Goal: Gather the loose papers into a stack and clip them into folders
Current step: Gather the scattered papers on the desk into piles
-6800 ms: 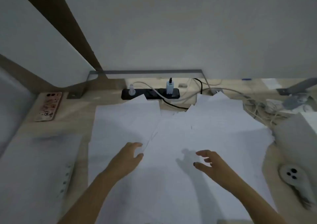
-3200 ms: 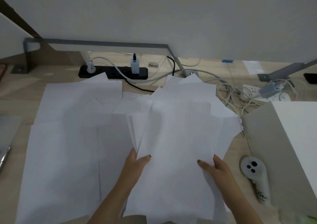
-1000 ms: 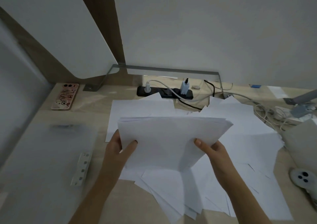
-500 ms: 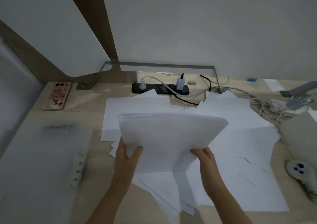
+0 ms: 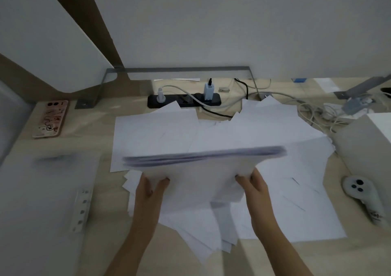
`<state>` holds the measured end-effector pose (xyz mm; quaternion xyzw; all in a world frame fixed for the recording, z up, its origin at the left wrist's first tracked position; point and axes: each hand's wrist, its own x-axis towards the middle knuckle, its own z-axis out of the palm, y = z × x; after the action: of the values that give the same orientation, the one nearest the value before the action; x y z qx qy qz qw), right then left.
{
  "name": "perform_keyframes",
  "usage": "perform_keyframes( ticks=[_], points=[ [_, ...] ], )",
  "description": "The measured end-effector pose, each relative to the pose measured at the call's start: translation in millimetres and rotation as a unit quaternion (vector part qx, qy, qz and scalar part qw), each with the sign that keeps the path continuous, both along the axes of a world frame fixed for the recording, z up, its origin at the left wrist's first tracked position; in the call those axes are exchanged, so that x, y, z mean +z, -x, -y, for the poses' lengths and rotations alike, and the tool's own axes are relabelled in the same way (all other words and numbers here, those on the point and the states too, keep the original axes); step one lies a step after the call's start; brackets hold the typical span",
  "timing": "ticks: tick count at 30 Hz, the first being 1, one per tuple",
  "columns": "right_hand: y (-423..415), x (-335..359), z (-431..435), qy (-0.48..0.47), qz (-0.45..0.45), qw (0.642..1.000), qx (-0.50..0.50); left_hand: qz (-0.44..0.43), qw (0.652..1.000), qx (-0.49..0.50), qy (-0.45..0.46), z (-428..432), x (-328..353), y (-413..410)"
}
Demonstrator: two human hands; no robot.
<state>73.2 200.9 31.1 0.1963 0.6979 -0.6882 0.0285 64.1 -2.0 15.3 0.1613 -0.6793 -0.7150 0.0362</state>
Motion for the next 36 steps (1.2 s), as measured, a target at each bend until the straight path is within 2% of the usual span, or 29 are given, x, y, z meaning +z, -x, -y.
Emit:
perform_keyframes(
  ticks=[7,16,23,27,31,33,36],
  points=[
    [-16.6,-16.5,-80.8,-0.121,0.056,0.989,-0.069,0.066,0.985,-0.144,0.063,-75.3,-10.1,0.1],
    [-56.9,-47.4,-233.7,-0.214,0.167,0.953,-0.137,0.197,0.937,-0.275,0.093,-224.7,-50.7,-17.7],
    [-69.3,-70.2,-305.4,-0.296,0.220,0.925,-0.096,0.241,0.930,-0.260,0.094,-294.9,-83.8,-33.2],
    [-67.9,-75.6,-318.0,-0.332,0.246,0.907,-0.075,0.263,0.912,-0.290,0.126,-313.1,-84.5,-38.4],
    [-66.4,-71.3,-310.5,-0.438,0.196,0.875,-0.062,0.239,0.909,-0.308,0.147,-307.7,-79.9,-36.4],
    [-59.6,-63.7,-299.7,-0.441,0.162,0.882,-0.044,0.223,0.919,-0.283,0.162,-296.4,-74.6,-33.2],
    [-38.9,-51.9,-268.8,-0.379,0.143,0.914,0.023,0.189,0.936,-0.226,0.191,-263.5,-70.1,-25.5]
  ],
)
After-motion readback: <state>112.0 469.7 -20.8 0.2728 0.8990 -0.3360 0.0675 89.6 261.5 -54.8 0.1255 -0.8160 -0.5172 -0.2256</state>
